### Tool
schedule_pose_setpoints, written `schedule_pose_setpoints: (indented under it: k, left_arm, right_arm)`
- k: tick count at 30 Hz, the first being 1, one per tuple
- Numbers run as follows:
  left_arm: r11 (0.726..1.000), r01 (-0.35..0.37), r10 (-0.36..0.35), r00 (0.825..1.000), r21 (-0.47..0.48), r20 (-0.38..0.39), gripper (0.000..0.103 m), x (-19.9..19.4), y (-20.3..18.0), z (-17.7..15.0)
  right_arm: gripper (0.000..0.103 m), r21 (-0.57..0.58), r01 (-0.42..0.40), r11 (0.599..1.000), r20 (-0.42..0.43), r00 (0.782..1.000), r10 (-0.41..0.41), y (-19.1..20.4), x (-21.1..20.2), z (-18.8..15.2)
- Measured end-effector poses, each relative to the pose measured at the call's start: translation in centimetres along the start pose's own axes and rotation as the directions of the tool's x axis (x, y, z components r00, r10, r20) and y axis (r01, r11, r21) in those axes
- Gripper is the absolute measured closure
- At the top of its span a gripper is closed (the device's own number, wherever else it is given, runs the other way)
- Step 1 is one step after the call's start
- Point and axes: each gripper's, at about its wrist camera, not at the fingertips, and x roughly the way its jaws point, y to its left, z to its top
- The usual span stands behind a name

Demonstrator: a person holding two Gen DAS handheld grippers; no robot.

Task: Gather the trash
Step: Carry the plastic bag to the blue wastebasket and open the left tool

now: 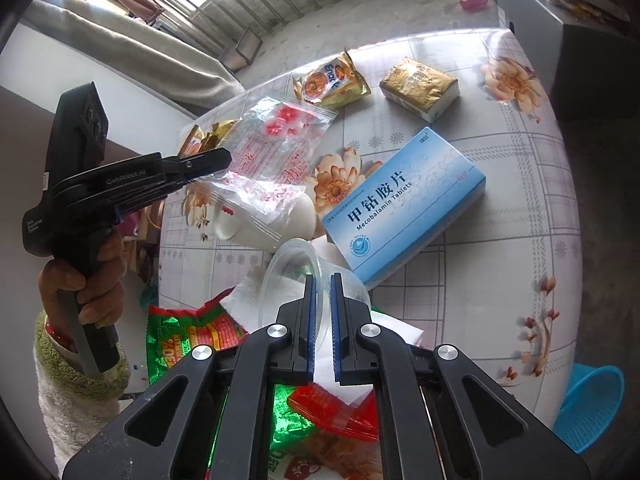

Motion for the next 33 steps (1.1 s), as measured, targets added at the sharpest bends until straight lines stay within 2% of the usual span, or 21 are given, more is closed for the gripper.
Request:
schedule_pose_setpoints:
  k: [4, 10, 14, 18, 21, 25, 28, 31, 33]
  left_arm:
    - [0.999, 0.016, -0.019, 0.995, 0.032, 0.095, 0.097, -3.5, -1.3, -0.7]
    - [0.995, 0.021, -0.041, 0.979, 0.102, 0.199, 0.097, -9.2, -4.8, -3.1]
    - [0.983, 0.052, -0.095, 0.966, 0.178, 0.239, 0.097, -12.5, -8.5, -6.1]
    - [0.961, 0.081, -0.143, 0.964, 0.263, 0.226, 0.097, -13.6, -13.5, -9.9]
    - [0.935, 0.125, -0.187, 0.969, 0.332, 0.162, 0.097, -12.5, -17.9, -12.7]
    - [0.876, 0.146, -0.198, 0.978, 0.46, 0.065, 0.097, -8.5, -25.3, -17.3]
    - [0.821, 0.187, -0.195, 0.98, 0.539, -0.042, 0.097, -3.3, -31.0, -21.1]
    - [0.781, 0.227, -0.165, 0.974, 0.582, -0.158, 0.096, 3.3, -36.2, -25.1]
    - [0.763, 0.239, -0.13, 0.967, 0.601, -0.219, 0.096, 8.2, -39.5, -27.8]
  right_arm:
    - [0.1, -0.018, 0.037, 0.999, 0.074, 0.997, -0.036, 0.9, -1.7, -0.1]
    - [0.1, -0.009, 0.013, 1.0, 0.181, 0.983, -0.011, 1.3, -6.3, -0.8]
    - [0.1, -0.017, 0.012, 1.0, 0.267, 0.964, -0.007, 0.6, -11.0, -3.5]
    - [0.1, -0.01, 0.062, 0.998, 0.341, 0.939, -0.055, -1.6, -15.5, -8.1]
    - [0.1, 0.03, 0.103, 0.994, 0.383, 0.918, -0.107, -4.5, -18.7, -13.1]
    - [0.1, 0.143, 0.145, 0.979, 0.415, 0.889, -0.193, -9.8, -21.9, -19.9]
    - [0.1, 0.266, 0.178, 0.947, 0.413, 0.867, -0.28, -14.6, -23.1, -25.3]
    - [0.1, 0.406, 0.161, 0.899, 0.376, 0.867, -0.325, -19.9, -23.0, -30.3]
    - [0.1, 0.496, 0.167, 0.852, 0.348, 0.861, -0.371, -23.3, -22.3, -33.3]
